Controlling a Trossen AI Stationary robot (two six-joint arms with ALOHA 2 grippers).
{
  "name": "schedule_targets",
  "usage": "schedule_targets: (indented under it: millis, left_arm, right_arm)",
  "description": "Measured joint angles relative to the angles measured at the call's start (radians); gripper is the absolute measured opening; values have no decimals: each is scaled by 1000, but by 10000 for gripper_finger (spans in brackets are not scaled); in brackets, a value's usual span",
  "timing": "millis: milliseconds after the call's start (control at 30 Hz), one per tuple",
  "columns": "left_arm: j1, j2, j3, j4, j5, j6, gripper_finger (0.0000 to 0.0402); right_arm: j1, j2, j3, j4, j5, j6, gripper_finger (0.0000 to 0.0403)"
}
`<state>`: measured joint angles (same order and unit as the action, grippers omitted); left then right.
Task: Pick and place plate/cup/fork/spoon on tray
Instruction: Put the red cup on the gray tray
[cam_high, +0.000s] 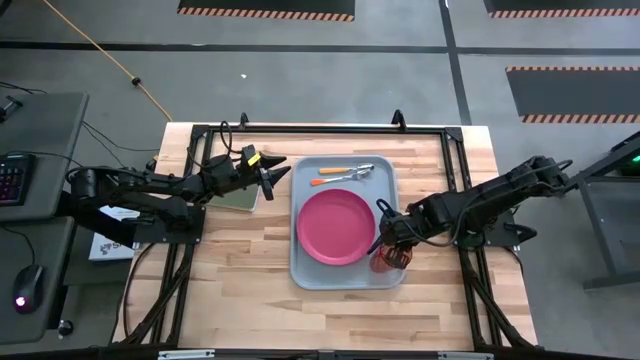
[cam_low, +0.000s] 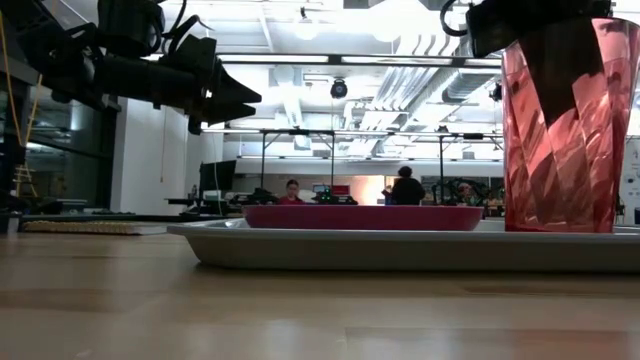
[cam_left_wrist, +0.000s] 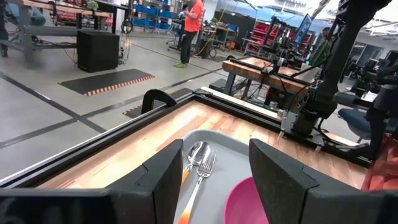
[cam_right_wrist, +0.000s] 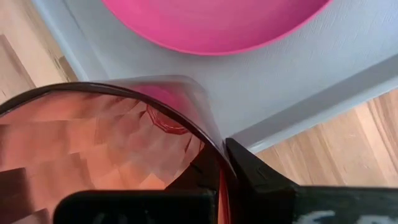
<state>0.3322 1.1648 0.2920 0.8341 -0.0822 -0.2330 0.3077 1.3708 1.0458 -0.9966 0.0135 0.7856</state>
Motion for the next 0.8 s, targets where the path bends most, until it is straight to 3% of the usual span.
schedule_targets:
  millis: [400, 800]
  left_arm:
    - [0, 0, 0, 0, 0, 0, 172]
    - [0, 0, 0, 0, 0, 0, 172]
  right_arm:
    - [0, -2, 0, 0, -4, -5, 11]
    - [-16, -2, 0, 3, -12, -8, 135]
